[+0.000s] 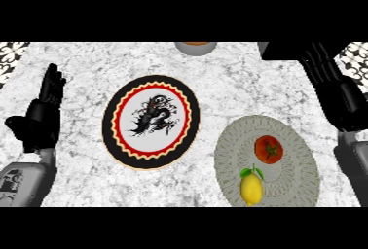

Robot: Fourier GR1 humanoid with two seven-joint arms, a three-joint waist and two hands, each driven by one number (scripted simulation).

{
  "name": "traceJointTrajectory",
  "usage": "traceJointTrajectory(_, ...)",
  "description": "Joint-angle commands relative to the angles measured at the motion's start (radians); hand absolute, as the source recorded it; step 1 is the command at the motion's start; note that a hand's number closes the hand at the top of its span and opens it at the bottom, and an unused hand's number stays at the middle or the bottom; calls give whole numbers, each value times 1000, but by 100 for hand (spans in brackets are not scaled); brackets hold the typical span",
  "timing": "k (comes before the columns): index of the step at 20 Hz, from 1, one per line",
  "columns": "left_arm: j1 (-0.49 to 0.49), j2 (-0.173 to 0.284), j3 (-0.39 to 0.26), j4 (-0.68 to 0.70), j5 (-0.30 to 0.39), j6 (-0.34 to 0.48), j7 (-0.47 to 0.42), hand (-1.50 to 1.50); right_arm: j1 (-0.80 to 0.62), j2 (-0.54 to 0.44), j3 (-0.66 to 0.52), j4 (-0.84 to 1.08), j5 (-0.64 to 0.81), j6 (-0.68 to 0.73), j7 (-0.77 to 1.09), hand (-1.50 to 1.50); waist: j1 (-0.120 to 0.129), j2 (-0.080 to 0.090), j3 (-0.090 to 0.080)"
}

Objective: Pick the tomato from the placemat and place it in the plate

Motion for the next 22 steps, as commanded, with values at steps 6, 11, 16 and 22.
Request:
traceJointTrajectory(6,218,125,-25,56,-98,-63,-64,0,159,295,-197,-199,-333,-118,-120,-150,-29,-38,-5)
traceJointTrajectory(11,265,93,-52,36,-79,-82,-54,0,349,405,-239,-243,-30,-509,-383,-150,-41,-35,-8)
traceJointTrajectory(16,295,124,-31,2,-62,-119,-81,0,603,471,-83,-426,-175,-585,-649,-150,-21,-31,-6)
traceJointTrajectory(22,317,129,-15,-9,-56,-151,-92,0,938,396,142,-573,29,-523,-609,-150,-9,-24,-9)
